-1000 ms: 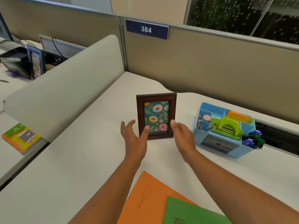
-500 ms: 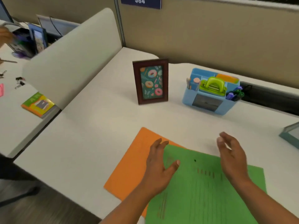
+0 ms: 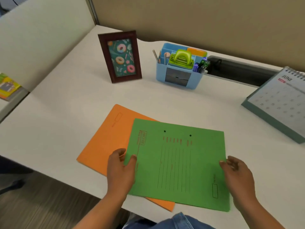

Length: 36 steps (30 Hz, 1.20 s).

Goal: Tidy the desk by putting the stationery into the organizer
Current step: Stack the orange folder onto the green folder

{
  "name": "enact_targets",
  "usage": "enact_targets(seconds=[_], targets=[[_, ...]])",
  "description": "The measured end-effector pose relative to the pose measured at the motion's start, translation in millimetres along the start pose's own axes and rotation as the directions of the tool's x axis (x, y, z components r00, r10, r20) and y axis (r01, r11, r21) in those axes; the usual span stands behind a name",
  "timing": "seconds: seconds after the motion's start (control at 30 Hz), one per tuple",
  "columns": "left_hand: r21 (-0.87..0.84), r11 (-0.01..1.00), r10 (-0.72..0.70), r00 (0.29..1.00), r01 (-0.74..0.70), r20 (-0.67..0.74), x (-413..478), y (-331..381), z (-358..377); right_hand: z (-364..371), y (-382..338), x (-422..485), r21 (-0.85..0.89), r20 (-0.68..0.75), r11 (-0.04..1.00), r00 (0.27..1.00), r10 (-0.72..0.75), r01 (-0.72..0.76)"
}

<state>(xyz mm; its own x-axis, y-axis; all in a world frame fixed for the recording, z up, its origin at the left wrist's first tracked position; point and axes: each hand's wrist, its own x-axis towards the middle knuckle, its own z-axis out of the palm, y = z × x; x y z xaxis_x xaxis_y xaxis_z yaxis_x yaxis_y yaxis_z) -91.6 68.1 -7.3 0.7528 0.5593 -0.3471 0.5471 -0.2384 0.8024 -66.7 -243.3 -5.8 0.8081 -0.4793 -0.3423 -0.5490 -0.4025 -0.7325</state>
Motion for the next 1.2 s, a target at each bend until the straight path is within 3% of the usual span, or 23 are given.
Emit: enact_targets(seconds=[0.2,0.27,0.33,0.4,0.47,0.6,0.67,0.73,0.8,0.9,0.97,1.07,1.13,1.2], targets=[[0.084,0.987,-0.134,0.991,0.134,-0.001,-5,19,1,-24,11,-2,-0.028,0.081,0.996,0.993,0.082,-0.08],[-0.055,0.957,-0.274,0.951,0.284,0.144,-7,33,-2,-31,9,3,-0.004,0.096,0.996,0.991,0.091,-0.091],[-0.159,0.876,-0.369,0.846,0.455,0.386,-12,45,-5,-36,6,5,0.016,0.139,0.996,0.986,0.088,-0.091],[-0.211,0.866,-0.315,0.823,0.453,0.473,-19,50,-5,-40,5,7,0.034,0.182,0.996,0.98,0.075,-0.083],[-0.324,0.871,-0.205,0.873,0.369,0.443,-28,53,-3,-44,4,8,0.067,0.171,0.995,0.983,0.065,-0.078],[-0.582,0.737,-0.095,0.905,0.343,0.414,-51,67,5,-58,3,4,0.22,0.093,0.97,0.992,0.087,-0.106],[-0.62,0.715,-0.037,0.904,0.322,0.427,-60,73,12,-61,-7,-3,0.446,0.219,0.869,0.967,0.127,-0.215],[-0.601,0.734,0.02,0.874,0.318,0.486,-69,79,20,-59,-24,-13,0.629,0.392,0.679,0.908,0.146,-0.38],[-0.556,0.773,0.069,0.83,0.305,0.553,-71,82,24,-55,-37,-19,0.708,0.416,0.58,0.902,0.118,-0.402],[-0.467,0.861,0.166,0.76,0.199,0.629,-61,78,24,-50,-50,-20,0.767,0.277,0.578,0.956,0.094,-0.279],[-0.395,0.913,0.227,0.676,0.102,0.701,-47,74,20,-52,-55,-17,0.778,0.211,0.588,0.974,0.087,-0.221],[-0.161,0.982,0.191,0.552,-0.103,0.812,-24,68,17,-64,-55,-7,0.775,0.141,0.615,0.988,0.061,-0.148],[0.064,0.937,0.15,0.561,-0.343,0.814,-4,61,21,-78,-50,-3,0.752,0.102,0.649,0.993,0.056,-0.114],[0.195,0.776,0.245,0.572,-0.599,0.783,12,53,30,-94,-41,-2,0.697,0.074,0.711,0.995,0.063,-0.097]])
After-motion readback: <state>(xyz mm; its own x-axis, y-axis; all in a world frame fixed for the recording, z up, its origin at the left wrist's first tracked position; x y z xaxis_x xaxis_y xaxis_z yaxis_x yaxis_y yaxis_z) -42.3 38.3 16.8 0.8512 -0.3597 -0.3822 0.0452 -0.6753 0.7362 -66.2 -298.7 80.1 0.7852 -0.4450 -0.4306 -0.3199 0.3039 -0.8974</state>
